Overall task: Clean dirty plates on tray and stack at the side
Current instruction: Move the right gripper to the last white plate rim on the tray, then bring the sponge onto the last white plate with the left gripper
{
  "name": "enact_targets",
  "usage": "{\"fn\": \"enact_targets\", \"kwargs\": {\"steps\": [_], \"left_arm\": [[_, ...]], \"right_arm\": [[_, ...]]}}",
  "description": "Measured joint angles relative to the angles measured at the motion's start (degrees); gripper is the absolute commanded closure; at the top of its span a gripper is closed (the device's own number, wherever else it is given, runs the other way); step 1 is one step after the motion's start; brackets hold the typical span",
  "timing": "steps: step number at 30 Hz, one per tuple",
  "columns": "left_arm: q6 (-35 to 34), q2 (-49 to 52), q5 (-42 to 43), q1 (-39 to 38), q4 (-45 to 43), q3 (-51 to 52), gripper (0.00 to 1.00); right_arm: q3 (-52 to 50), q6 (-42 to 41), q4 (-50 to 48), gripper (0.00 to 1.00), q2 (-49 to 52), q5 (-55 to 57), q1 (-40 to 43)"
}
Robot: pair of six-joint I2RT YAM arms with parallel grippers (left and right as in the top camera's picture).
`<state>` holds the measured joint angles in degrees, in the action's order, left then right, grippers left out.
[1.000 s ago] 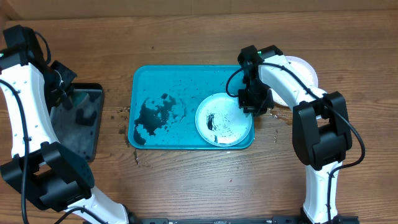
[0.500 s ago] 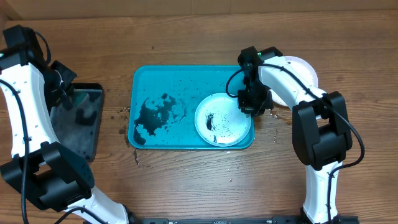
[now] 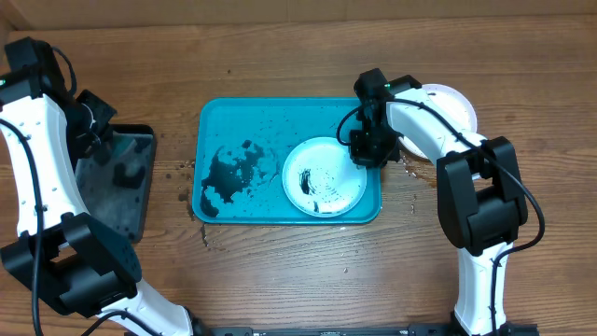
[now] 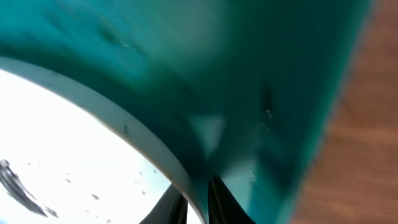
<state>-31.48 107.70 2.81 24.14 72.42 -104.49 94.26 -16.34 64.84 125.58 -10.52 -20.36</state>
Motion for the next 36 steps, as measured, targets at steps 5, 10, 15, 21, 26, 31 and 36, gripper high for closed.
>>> {"fn": "enact_targets", "kwargs": {"steps": [5,10,15,21,26,31,36], "left_arm": [[4.07,0.00,4.76,-1.64,-0.46,0.00,0.96],[7.32,0.00,7.74,-5.99,-0.46,0.00,0.96],[8.13,0.00,8.96,-12.66,-0.90,0.00,0.96],[8.15,0.07,9.22,-22.21,-1.31,0.00,0.96],[8.15,1.20,9.33,-28.41,-2.43,0.00,0.96],[9.22,6.40,9.44,-33.18,-2.80,0.00,0.96],[10.71,13.62,9.46,-36.74,-3.26,0.00,0.96]], "right_arm": [[-0.87,-0.55,-6.16,0.96,-0.17,-1.22,-2.14],[-2.01,-2.51,-9.77,0.96,-0.81,-1.97,-3.93],[-2.23,-4.02,-12.79,0.96,-0.81,-2.40,-4.07],[-2.64,-5.09,-16.98,0.96,-0.81,-2.14,-4.68],[-2.78,-5.53,-20.35,0.96,-0.81,-1.92,-6.29],[-2.78,-4.81,-20.85,0.96,-0.81,-2.03,-8.22],[-2.80,-2.89,-20.85,0.96,-0.81,-2.23,-8.70]]}}
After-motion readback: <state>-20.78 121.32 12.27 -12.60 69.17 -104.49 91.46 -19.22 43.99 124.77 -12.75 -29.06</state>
